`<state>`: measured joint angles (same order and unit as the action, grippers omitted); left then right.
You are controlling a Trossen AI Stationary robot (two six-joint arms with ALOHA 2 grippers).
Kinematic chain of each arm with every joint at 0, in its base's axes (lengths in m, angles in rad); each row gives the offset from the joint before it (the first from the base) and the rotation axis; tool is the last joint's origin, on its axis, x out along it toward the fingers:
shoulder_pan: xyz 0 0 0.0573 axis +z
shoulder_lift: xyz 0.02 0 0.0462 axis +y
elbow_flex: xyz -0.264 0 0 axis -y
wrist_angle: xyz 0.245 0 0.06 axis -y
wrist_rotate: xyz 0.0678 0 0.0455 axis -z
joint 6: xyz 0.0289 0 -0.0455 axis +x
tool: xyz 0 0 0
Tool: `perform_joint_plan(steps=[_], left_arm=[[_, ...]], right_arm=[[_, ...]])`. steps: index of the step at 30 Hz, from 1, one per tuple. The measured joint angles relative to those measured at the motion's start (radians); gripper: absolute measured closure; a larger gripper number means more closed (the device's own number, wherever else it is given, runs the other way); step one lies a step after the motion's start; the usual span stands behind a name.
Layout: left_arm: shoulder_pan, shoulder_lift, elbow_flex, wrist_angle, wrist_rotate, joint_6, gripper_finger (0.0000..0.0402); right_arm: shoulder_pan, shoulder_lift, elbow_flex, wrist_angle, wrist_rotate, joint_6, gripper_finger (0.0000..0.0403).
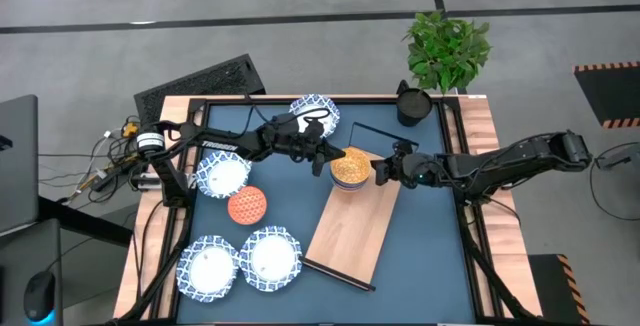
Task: Place and stack bowls onto a shelf
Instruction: Adjust the stacked bowls on the shelf
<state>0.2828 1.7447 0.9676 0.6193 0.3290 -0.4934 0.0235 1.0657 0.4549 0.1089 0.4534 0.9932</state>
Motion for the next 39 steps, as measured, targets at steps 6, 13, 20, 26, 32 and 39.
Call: perform_joint_plan(steps=[6,13,20,26,32,39], left_arm=[[-0.027,0.0,0.0,-0.003,-0.002,0.019,0.0401],[-0.08,0.0,0.0,0.0,-0.073,0.05,0.0401],[-0.126,0.0,0.0,0.001,-0.116,0.115,0.0401],[-0.102,0.0,0.0,0.0,-0.118,0.089,0.0402],[-0.096,0.0,0.0,0.0,-0.109,0.088,0.0402],[-0.096,0.0,0.0,0.0,-0.108,0.08,0.0401]], right_arm=[[0.0,-0.009,0.004,0.002,0.028,-0.001,0.0375],[0.003,-0.008,0.025,0.005,0.033,-0.008,0.0371],[0.003,-0.008,0.025,0.003,0.033,-0.008,0.0374],[0.002,0.004,0.025,-0.023,0.02,0.003,0.0373],[0.002,0.003,0.025,-0.026,0.019,0.004,0.0372],[0.003,0.003,0.025,-0.063,0.014,0.018,0.0375]])
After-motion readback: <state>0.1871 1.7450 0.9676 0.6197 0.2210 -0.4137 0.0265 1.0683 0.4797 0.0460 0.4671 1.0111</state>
